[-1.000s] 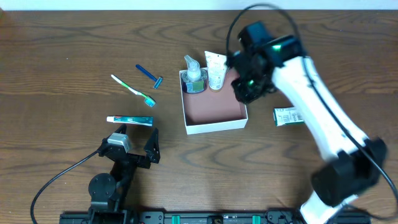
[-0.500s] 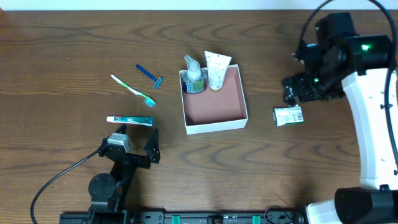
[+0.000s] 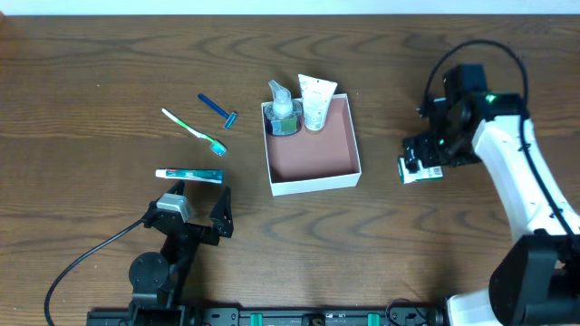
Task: Pack container
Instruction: 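Move the right gripper toward the white soap bar package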
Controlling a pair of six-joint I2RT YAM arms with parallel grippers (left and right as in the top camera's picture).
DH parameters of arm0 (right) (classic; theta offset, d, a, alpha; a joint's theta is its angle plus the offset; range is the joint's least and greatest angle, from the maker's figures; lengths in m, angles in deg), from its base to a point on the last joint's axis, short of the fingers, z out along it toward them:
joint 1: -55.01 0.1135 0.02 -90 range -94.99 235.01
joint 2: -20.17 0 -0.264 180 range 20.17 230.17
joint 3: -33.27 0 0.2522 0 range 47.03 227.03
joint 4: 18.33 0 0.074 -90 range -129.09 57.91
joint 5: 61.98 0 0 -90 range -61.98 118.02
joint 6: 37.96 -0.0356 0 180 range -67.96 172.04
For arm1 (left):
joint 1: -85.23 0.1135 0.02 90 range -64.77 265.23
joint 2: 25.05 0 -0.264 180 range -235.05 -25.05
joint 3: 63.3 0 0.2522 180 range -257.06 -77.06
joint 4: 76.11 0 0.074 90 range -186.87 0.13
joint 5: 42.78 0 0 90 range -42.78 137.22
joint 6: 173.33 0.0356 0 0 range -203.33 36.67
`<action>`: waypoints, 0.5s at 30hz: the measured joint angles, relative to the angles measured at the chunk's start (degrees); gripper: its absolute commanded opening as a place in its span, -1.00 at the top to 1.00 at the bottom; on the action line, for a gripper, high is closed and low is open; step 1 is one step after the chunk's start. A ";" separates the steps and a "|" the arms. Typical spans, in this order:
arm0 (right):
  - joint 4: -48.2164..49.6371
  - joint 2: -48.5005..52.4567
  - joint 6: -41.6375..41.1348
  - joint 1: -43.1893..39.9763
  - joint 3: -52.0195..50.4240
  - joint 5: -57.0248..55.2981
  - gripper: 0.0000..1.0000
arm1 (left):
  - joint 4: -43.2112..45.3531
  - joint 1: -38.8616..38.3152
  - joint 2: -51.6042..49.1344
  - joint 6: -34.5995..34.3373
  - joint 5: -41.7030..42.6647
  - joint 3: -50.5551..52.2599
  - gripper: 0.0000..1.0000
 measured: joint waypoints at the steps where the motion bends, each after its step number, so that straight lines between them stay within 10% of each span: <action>1: 2.03 0.02 0.28 -0.02 -1.60 0.02 -0.99 | 0.00 0.00 0.00 0.02 0.00 0.00 -0.96; 15: 22.27 0.04 3.32 -1.49 -15.56 0.00 -0.98 | 0.00 0.00 0.00 0.02 0.00 0.00 -0.96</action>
